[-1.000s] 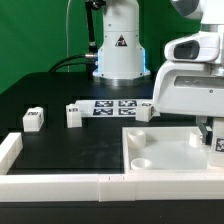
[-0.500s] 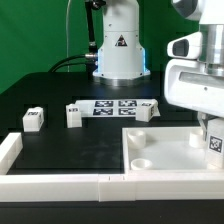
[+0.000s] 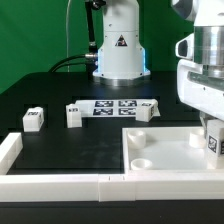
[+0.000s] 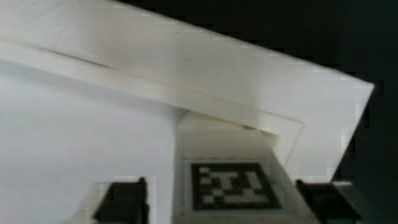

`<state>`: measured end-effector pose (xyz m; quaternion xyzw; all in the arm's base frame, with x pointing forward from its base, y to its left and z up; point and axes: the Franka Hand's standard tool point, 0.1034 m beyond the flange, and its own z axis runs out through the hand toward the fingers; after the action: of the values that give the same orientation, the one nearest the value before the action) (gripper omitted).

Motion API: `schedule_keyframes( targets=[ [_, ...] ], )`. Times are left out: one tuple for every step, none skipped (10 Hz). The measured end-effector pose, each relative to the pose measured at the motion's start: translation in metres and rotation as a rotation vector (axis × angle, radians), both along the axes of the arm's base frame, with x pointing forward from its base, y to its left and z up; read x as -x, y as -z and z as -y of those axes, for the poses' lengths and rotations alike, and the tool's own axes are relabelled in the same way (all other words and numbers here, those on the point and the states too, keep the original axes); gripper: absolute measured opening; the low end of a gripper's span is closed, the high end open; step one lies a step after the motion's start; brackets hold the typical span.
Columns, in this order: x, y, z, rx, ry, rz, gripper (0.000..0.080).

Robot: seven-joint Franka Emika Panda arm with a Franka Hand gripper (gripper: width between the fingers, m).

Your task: Assemble one leg

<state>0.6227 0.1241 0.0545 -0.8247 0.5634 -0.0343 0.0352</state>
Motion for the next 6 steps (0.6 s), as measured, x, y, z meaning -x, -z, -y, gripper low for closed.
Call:
schedule_keyframes(
  targets=[
    [0.0003,0.0002,0.0,0.0,-0.033,0.0,0.048],
    [0.0002,0.0,0.0,0.012,-0.149,0.003,0.0609],
    [-0.0001,-0.0002,0.0011,0.03,-0.328,0.007,0.0637],
    [0.0,-0.0003,0.0004,0.041,-0.448,0.009,0.0637],
    [-0.0004,-0.0007,0.0006,0.054,-0.575,0.012,0.0648],
    [-0.0009,-0.001,0.0017,0.07,-0.738,0.014,0.0648]
  ],
)
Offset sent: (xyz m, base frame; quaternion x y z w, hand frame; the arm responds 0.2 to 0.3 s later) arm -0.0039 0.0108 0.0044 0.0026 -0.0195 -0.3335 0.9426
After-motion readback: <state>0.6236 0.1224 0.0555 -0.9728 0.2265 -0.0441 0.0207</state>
